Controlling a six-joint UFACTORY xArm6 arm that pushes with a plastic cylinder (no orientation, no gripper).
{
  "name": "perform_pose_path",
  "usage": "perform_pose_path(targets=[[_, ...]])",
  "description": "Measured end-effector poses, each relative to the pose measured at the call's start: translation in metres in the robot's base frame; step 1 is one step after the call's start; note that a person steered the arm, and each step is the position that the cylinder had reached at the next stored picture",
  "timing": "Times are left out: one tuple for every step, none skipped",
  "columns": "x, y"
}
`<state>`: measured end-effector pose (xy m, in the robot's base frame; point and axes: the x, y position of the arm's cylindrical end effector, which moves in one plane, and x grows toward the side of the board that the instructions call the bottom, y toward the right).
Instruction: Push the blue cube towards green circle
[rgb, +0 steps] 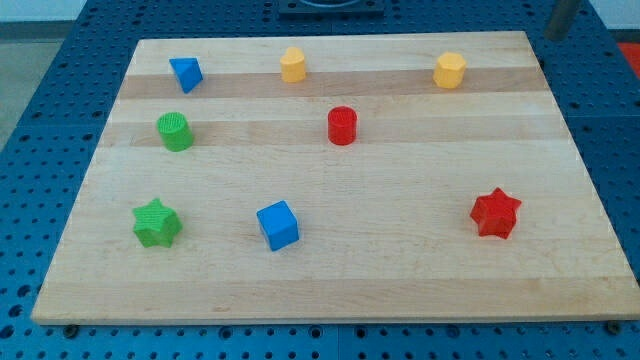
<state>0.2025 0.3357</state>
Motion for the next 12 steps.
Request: perform_pose_path(targets=[[0.0,0.0],[0.062,-0.014],[0.076,-0.017],[0.084,-0.029],[0.142,-0.106],[0.151,-0.12],[0.194,-0.182],[0.207,-0.197],[0.24,-0.257],[0.246,-0.271],[0.308,-0.268],[0.324,-0.266]])
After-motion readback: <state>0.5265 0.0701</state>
